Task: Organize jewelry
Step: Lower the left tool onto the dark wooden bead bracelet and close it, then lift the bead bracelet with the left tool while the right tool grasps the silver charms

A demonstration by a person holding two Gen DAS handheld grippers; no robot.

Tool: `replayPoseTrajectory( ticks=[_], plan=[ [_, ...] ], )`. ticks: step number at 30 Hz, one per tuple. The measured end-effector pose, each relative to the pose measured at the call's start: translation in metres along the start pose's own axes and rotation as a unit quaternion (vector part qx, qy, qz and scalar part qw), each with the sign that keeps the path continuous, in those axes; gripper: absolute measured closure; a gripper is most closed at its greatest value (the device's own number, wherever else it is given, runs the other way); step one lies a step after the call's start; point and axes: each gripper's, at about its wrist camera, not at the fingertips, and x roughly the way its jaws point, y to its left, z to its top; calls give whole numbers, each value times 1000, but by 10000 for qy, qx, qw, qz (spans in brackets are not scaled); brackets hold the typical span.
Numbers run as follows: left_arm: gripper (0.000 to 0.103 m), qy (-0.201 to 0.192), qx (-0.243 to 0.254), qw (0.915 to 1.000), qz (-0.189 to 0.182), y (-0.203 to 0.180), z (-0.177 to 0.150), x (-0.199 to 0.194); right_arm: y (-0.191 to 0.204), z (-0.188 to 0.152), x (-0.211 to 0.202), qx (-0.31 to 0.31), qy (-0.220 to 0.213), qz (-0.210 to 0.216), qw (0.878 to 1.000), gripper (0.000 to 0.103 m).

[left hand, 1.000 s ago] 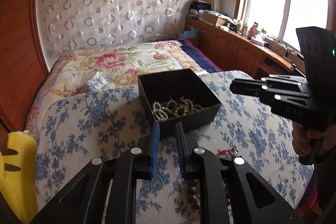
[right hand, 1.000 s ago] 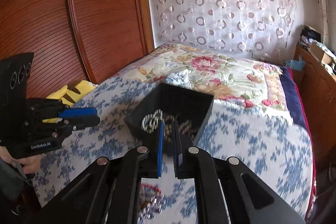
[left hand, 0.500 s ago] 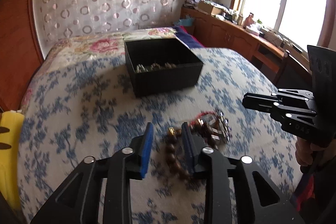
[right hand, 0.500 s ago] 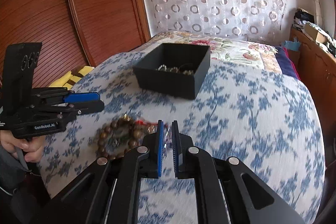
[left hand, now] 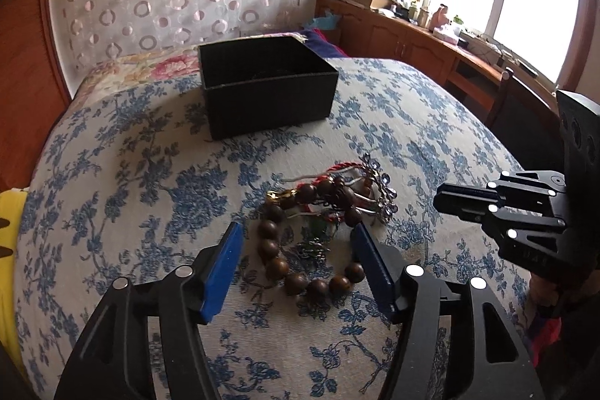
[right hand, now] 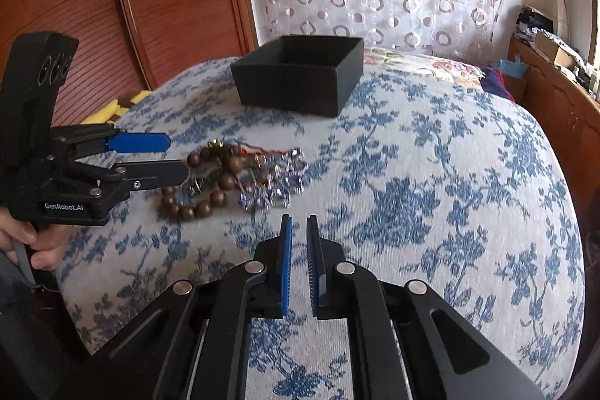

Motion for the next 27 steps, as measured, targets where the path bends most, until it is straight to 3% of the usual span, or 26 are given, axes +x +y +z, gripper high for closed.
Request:
replayPoseTrajectory(
  ticks=[6,15,17,19,22,27],
  plan=[
    [32,110,89,9999,64,-8,0,10,-3,-5,-1,99,-36,33,9999,88],
    [32,60,-95,9999,110,1,1,7,-7,-6,-2,204,-79,133,9997,88],
    [46,62,-167,9998,96,6,0,7,-6,-5,-1,199,-78,135,9997,88],
    [66,113,-260,9996,64,11,-1,8,-6,-6,-1,199,-78,134,9997,88],
    [84,174,-375,9991,79,19,-4,11,-7,-6,-1,200,-69,135,9997,88],
    [89,221,-362,9990,135,22,-6,15,-6,-6,0,181,-46,137,9997,88]
  ],
)
